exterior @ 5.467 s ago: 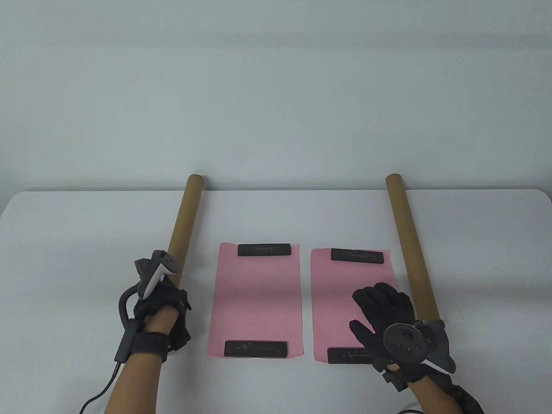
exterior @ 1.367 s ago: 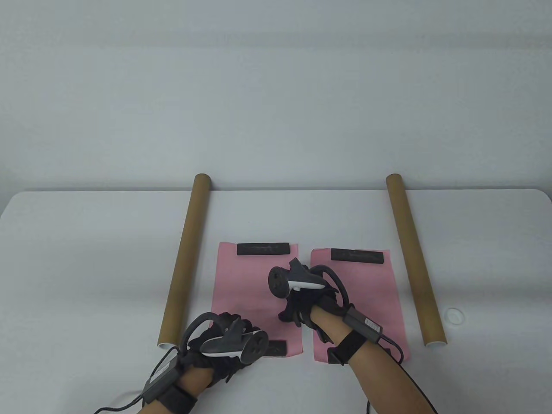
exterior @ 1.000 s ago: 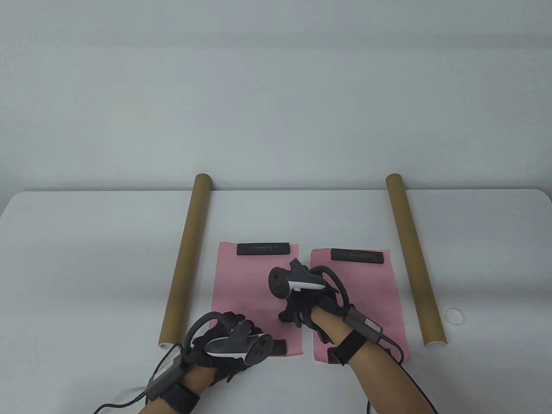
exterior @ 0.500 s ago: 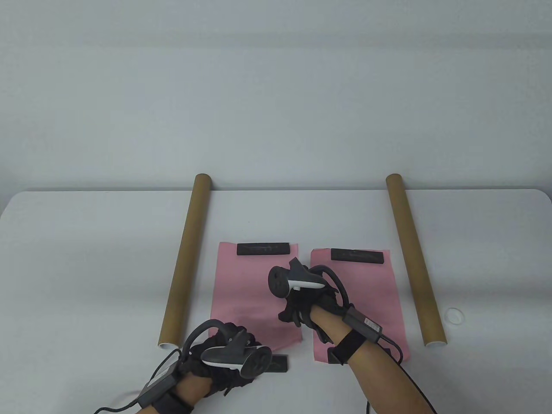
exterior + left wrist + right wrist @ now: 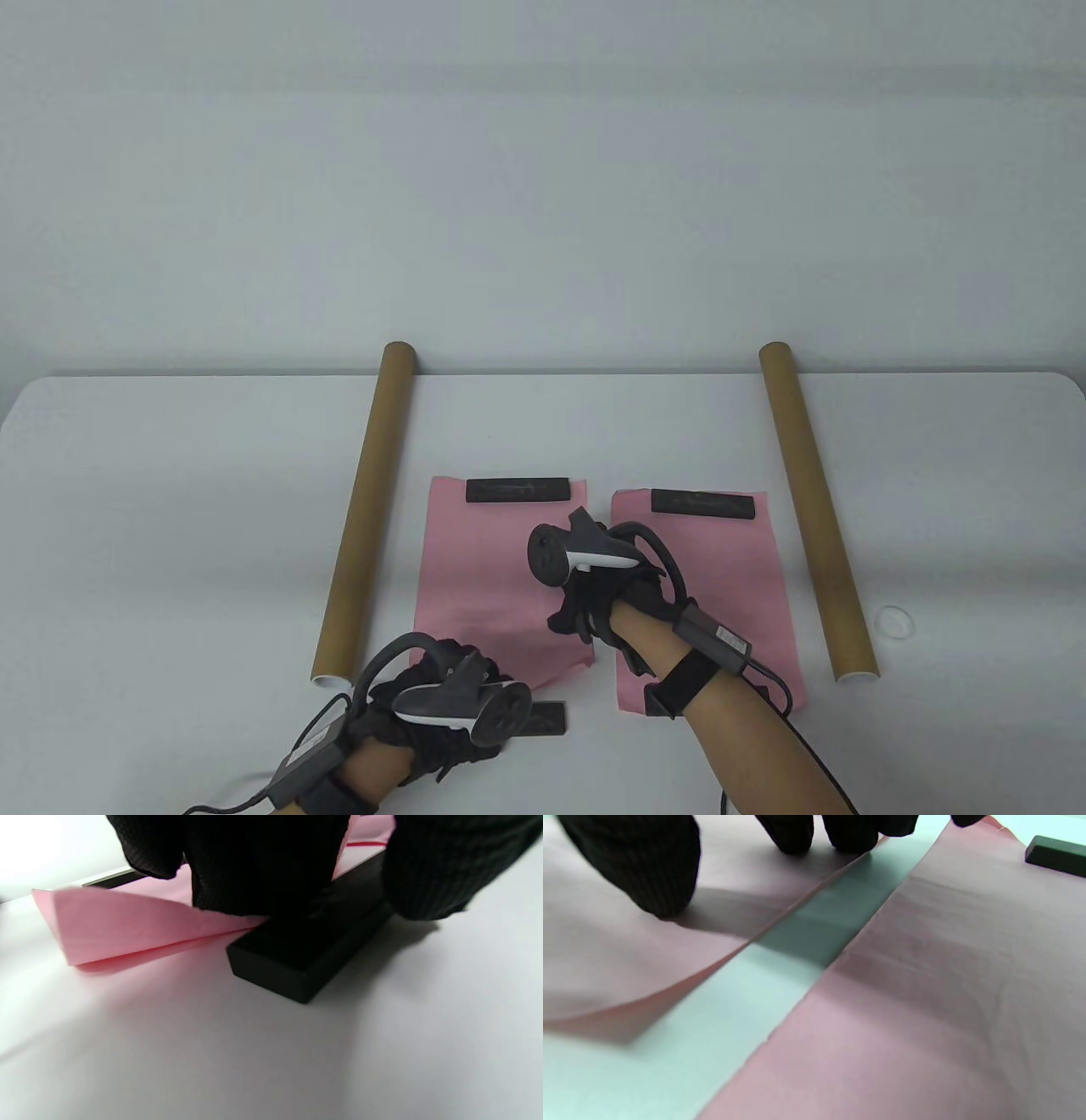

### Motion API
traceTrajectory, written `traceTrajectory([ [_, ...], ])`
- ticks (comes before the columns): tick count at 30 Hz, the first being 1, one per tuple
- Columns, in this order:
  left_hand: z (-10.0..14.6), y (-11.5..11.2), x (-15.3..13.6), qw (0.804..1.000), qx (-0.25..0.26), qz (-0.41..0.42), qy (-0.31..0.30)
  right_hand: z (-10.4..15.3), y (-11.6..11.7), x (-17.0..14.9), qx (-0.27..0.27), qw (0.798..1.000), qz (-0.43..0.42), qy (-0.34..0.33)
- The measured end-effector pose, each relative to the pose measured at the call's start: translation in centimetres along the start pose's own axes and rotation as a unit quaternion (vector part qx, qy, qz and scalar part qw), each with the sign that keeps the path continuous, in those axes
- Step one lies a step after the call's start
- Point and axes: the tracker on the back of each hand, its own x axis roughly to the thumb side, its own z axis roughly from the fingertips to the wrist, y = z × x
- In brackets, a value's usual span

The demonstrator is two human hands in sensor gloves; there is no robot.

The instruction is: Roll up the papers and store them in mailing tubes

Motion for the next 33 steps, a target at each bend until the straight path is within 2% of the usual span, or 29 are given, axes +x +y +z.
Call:
traceTrajectory([
  [4,0.9,1.6,-2.0,0.998,0.038,0.027,0.045,-0.1,-0.1,0.1,0.0,1.0,-0.003,0.002],
  [8,0.7,4.2,-4.3,0.992,0.073,0.038,0.094,-0.2,-0.2,0.2,0.001,1.0,-0.008,0.004],
  [11,-1.0,6.7,-7.0,0.986,0.083,0.045,0.138,-0.2,-0.1,0.1,0.0,1.0,-0.01,0.004],
  [16,-6.1,9.0,-11.0,0.978,0.033,0.094,0.183,-0.2,0.0,0.0,-0.001,1.0,-0.013,0.003],
  [20,-11.0,8.9,-13.0,0.974,-0.024,0.061,0.215,-0.1,0.0,0.0,-0.001,1.0,-0.014,0.002],
  [25,-17.3,7.4,-14.4,0.966,-0.076,0.02,0.246,0.0,0.1,0.0,-0.001,1.0,-0.019,0.005],
  [28,-20.0,6.2,-14.4,0.963,-0.101,0.005,0.251,0.0,0.2,-0.1,-0.001,1.0,-0.02,0.006],
  [31,-22.3,5.0,-14.0,0.96,-0.119,-0.057,0.246,-0.1,0.2,-0.1,-0.002,1.0,-0.02,0.003],
  [33,-23.2,4.8,-14.3,0.961,-0.119,-0.044,0.247,-0.1,0.2,-0.1,-0.003,1.0,-0.019,0.001],
])
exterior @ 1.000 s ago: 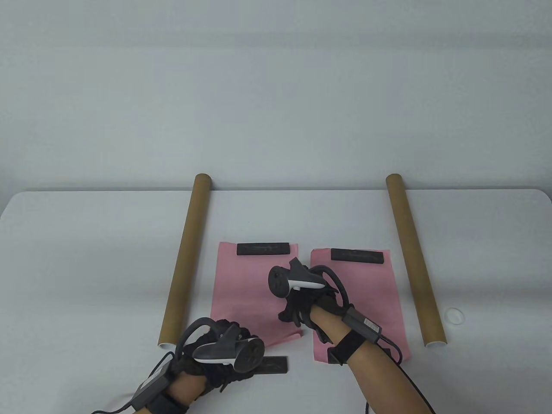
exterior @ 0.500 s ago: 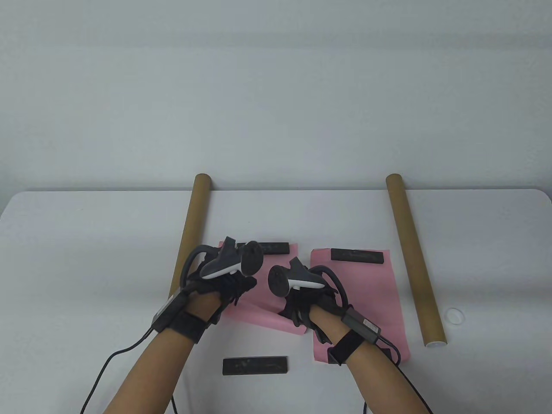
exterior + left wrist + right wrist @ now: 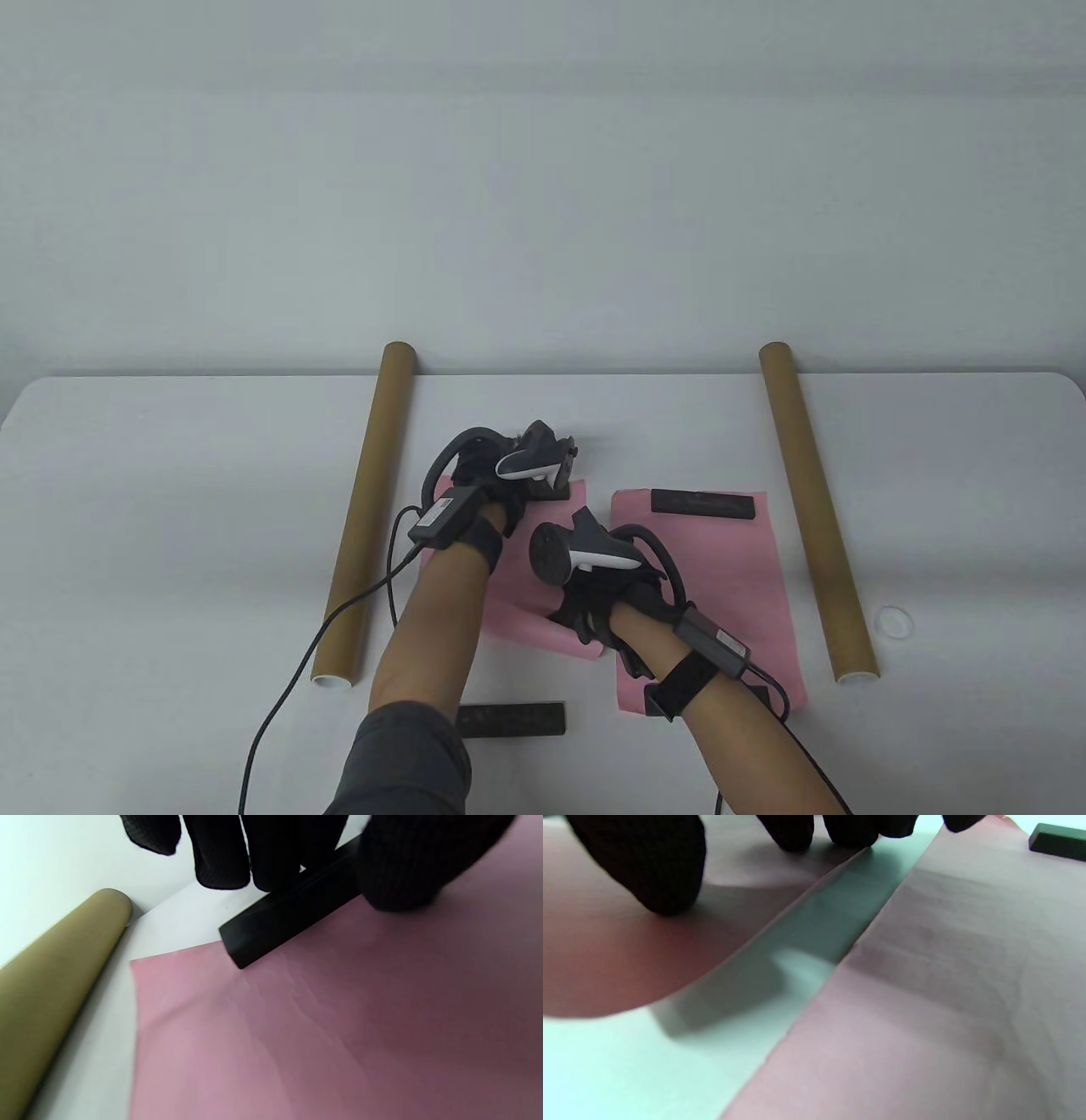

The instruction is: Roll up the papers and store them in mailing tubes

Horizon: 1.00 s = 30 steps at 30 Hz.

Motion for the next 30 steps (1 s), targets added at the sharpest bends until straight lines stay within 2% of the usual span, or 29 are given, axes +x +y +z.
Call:
traceTrajectory([
  [2,-0.6,0.0,-0.2,0.999,0.007,0.047,-0.013,0.0,0.0,0.0,-0.001,1.0,-0.001,-0.001],
  [6,-0.6,0.1,-0.3,0.999,0.014,0.026,-0.018,0.0,0.0,0.0,0.0,1.0,0.001,-0.001],
  [9,-0.7,0.2,-0.9,0.999,0.014,0.048,-0.016,0.0,0.0,0.0,0.0,1.0,0.0,-0.001],
  [13,-1.1,1.0,-1.9,0.998,0.03,0.059,0.013,0.0,0.0,0.0,-0.001,1.0,-0.001,-0.002],
  [16,-1.3,1.6,-2.0,0.996,0.061,0.055,0.033,0.0,0.0,0.0,0.0,1.0,0.001,-0.003],
  [21,-2.3,1.6,-1.6,0.996,0.051,0.055,0.052,0.0,0.0,0.0,-0.002,1.0,0.003,-0.003],
  [25,-3.3,0.9,-1.1,0.997,0.02,0.059,0.044,0.0,0.1,0.0,-0.003,1.0,0.0,-0.004],
  [30,-3.7,0.9,-1.4,0.996,0.018,0.079,0.04,0.0,0.0,0.0,-0.003,1.0,0.001,-0.005],
])
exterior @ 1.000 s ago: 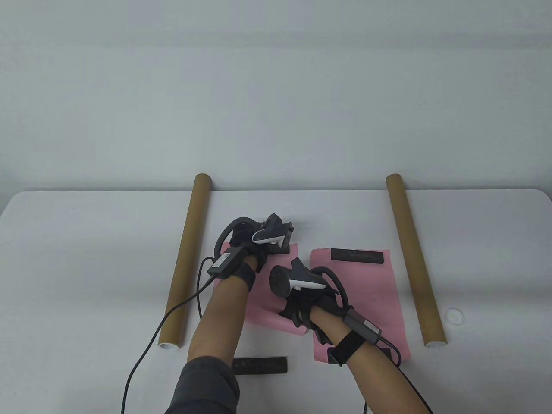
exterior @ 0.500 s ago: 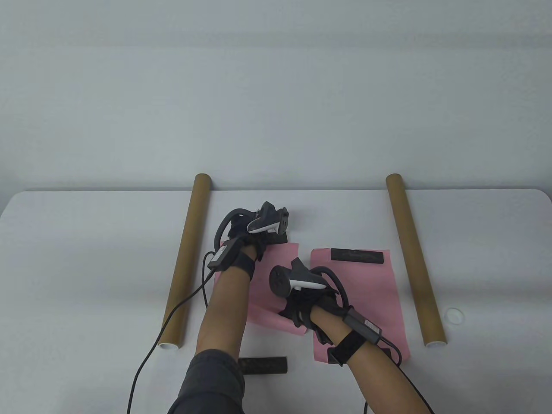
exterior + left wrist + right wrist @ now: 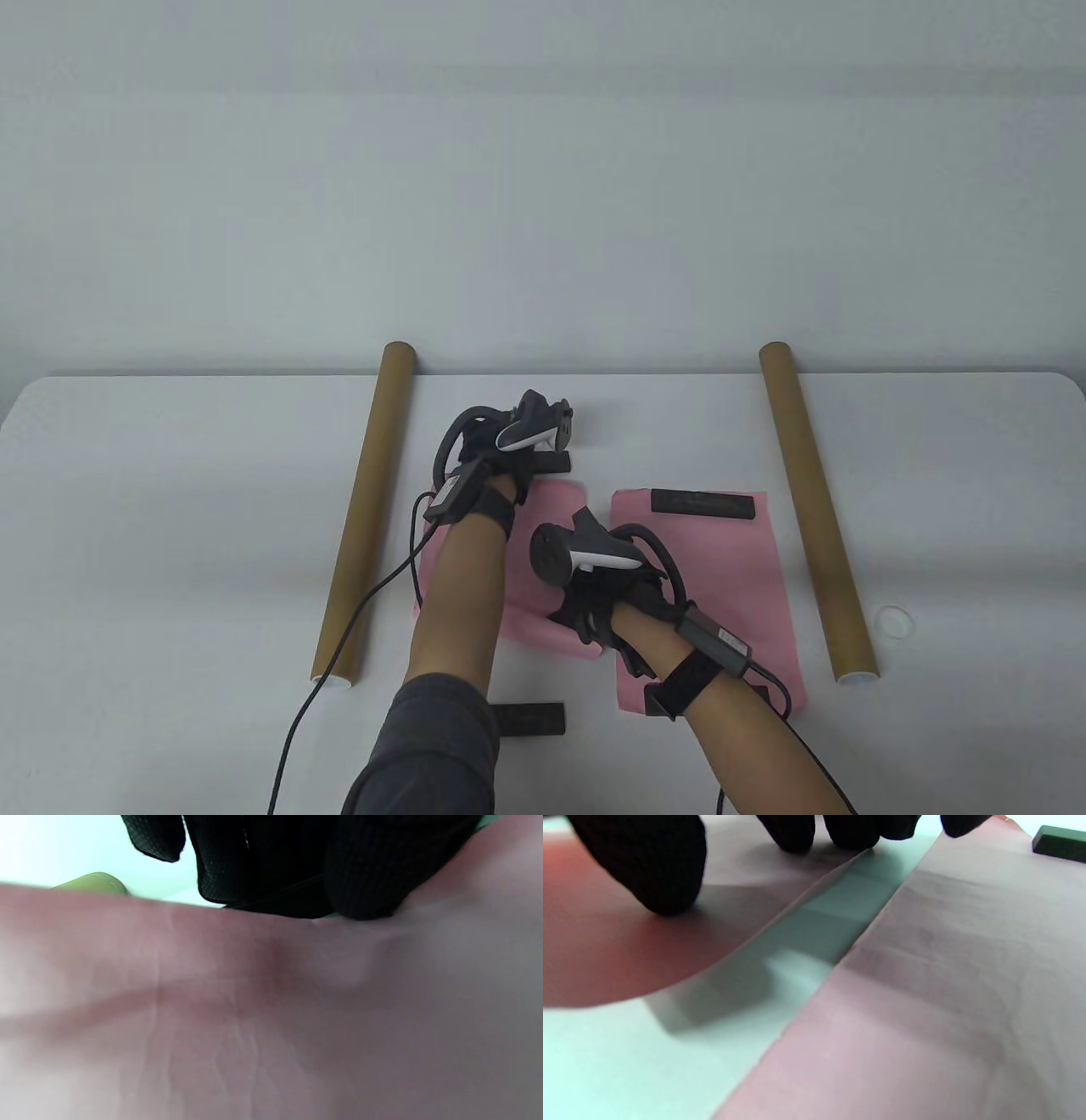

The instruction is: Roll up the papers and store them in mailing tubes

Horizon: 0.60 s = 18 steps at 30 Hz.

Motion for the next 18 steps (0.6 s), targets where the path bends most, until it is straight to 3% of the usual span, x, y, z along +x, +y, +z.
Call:
traceTrajectory([
  [4,0.9,0.3,-0.6,1.0,0.017,0.011,0.004,0.0,0.0,0.0,0.0,1.0,-0.002,-0.001],
  [8,3.8,1.8,-1.6,0.998,0.055,0.03,-0.026,0.0,0.0,0.0,0.0,1.0,-0.002,0.0],
  [13,9.9,3.5,-3.6,0.989,0.121,0.039,-0.081,0.0,0.0,0.0,0.002,1.0,-0.002,0.002],
  [16,14.1,3.0,-4.1,0.982,0.151,0.023,-0.116,0.0,0.0,0.0,0.003,1.0,-0.003,0.003],
  [18,16.3,2.1,-4.2,0.98,0.139,0.015,-0.143,0.0,0.0,0.0,0.003,1.0,-0.003,0.003],
])
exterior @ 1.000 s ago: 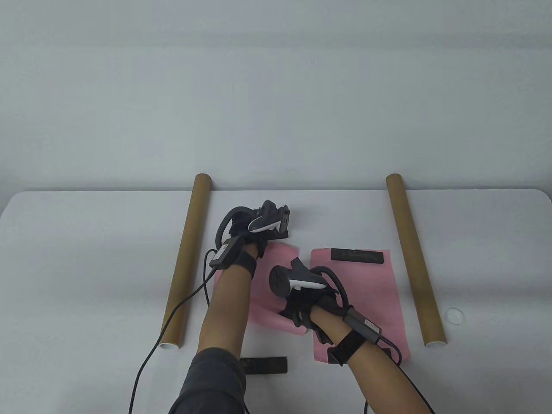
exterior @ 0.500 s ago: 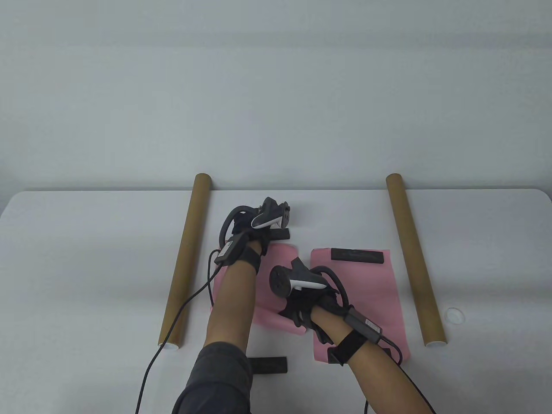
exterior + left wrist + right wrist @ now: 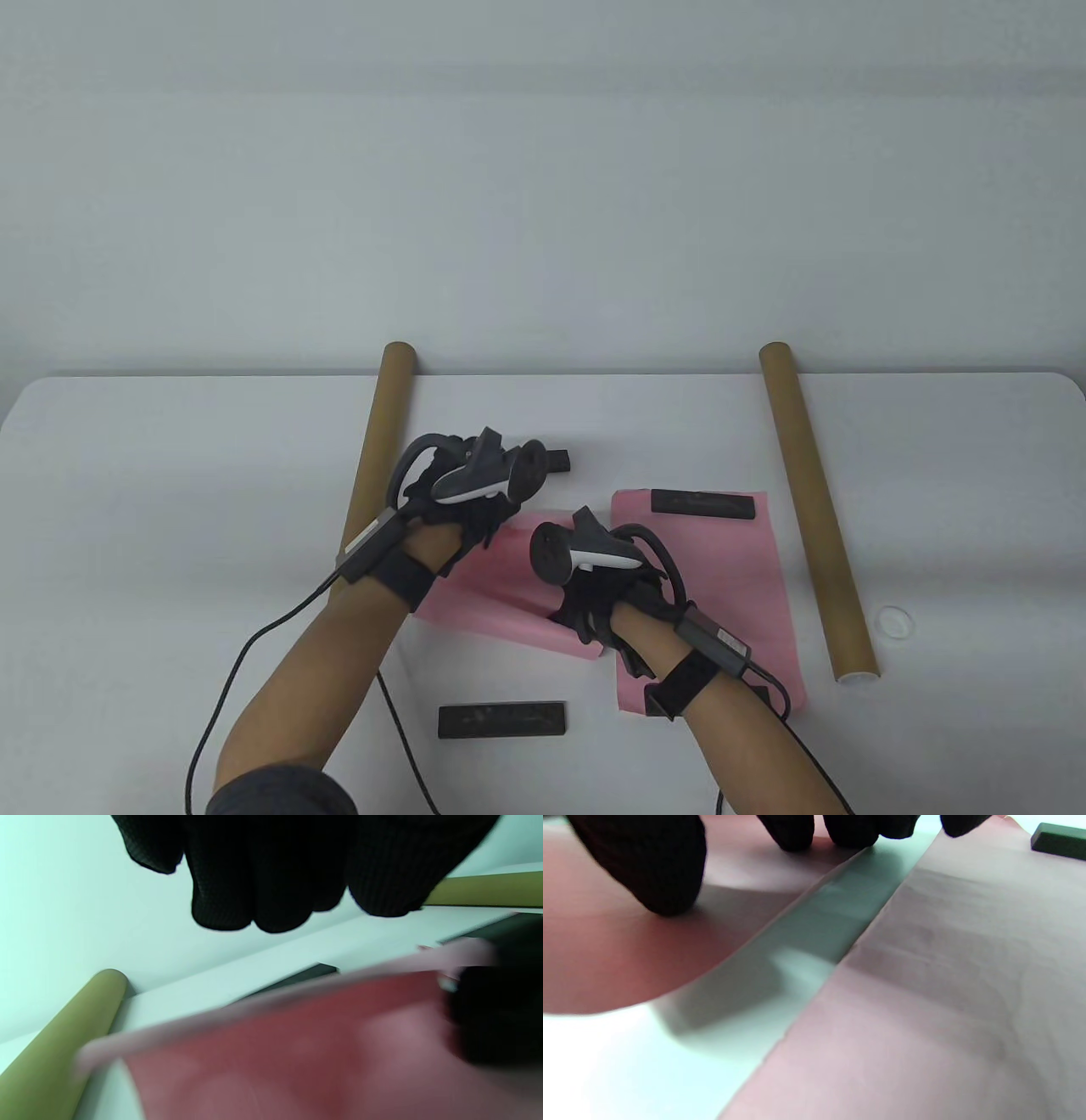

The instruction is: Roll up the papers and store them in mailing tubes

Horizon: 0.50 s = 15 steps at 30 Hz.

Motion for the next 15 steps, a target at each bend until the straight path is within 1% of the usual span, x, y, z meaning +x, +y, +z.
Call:
traceTrajectory([
  [1,1.2,-0.3,0.4,1.0,-0.01,0.0,-0.009,0.0,0.0,0.0,0.0,1.0,0.0,0.0],
  [3,2.8,-1.2,1.1,0.999,-0.03,-0.001,-0.041,0.0,0.0,0.0,0.0,1.0,0.0,0.001],
  [5,4.4,-2.9,2.0,0.991,-0.094,-0.007,-0.095,0.0,0.1,-0.1,-0.001,1.0,0.0,-0.001],
  [7,4.9,-4.3,2.6,0.977,-0.152,-0.031,-0.147,0.1,0.2,-0.1,0.0,1.0,-0.001,-0.005],
  [9,5.4,-5.4,3.1,0.973,-0.168,-0.055,-0.15,0.2,0.2,-0.1,0.0,1.0,0.004,-0.006],
  [11,5.5,-5.9,3.5,0.968,-0.183,-0.065,-0.158,0.3,0.2,-0.1,0.0,1.0,0.005,-0.007],
  [13,5.6,-6.1,3.8,0.972,-0.174,-0.071,-0.145,0.3,0.2,-0.1,0.0,1.0,0.006,-0.006],
  [15,5.4,-6.4,4.1,0.969,-0.191,-0.074,-0.14,0.3,0.2,0.0,0.0,1.0,0.012,0.0],
])
